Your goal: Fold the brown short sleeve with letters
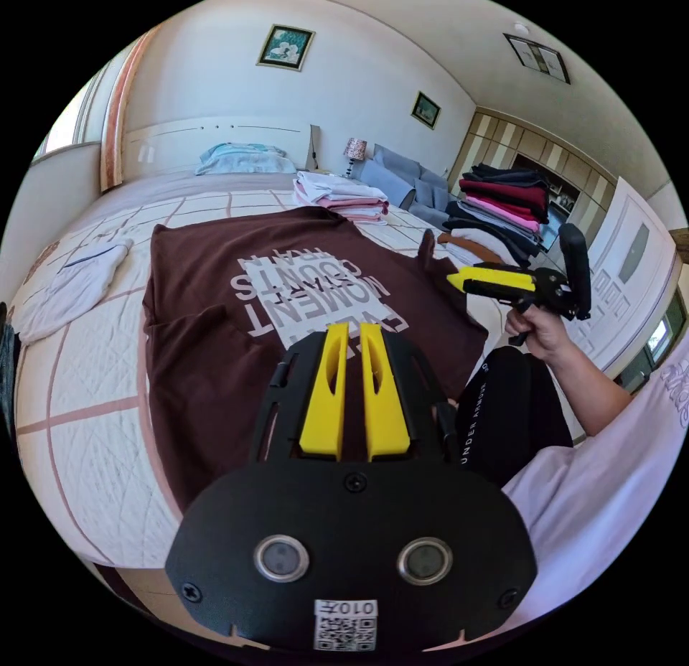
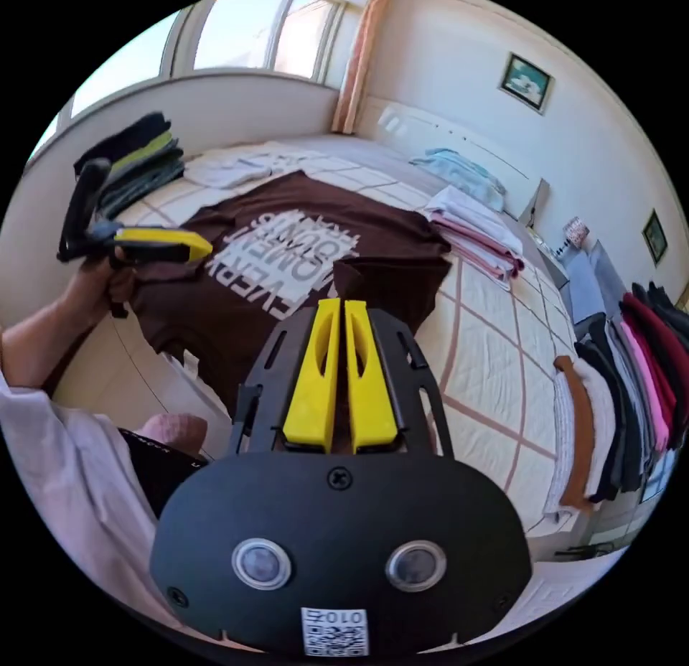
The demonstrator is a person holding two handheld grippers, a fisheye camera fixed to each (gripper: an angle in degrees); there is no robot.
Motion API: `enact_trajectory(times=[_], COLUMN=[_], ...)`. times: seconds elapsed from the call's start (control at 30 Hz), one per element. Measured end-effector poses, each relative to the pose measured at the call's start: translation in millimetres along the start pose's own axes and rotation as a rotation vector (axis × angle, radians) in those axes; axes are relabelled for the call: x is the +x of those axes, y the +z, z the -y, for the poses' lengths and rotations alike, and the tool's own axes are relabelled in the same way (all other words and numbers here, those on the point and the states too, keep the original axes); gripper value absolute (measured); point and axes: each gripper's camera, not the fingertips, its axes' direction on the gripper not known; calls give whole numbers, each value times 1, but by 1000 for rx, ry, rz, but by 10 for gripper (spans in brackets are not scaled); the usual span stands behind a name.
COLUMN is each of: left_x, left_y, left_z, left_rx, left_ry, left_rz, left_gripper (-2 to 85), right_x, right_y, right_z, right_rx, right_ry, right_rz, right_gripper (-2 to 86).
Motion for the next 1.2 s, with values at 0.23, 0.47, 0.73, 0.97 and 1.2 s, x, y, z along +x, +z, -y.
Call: enact_trajectory(times=[0.23,0.47,0.73,0.97,1.2], left_x=[6,21,57,116,146], left_y=[54,113,156,29,-19], left_z=[48,102,95,-5,-153], left_rx=[-102,-179,-287,-207,-363], left_ry=[64,151,193,646,697], left_rz=[-81,-166,-166,220,483], left_gripper=[80,96,98,102,106], right_x=[-13,7,-25,-110,-196], right_y=[28,6,44,-5,37], right_z=[-17,-86,-84,-74,-99], right_rx=[-36,60,-108,-101,-132], right_ry=[-4,177,107,-401,-701], right_rz=[275,272,327,77,-107], right_gripper=[90,84,97,96,140])
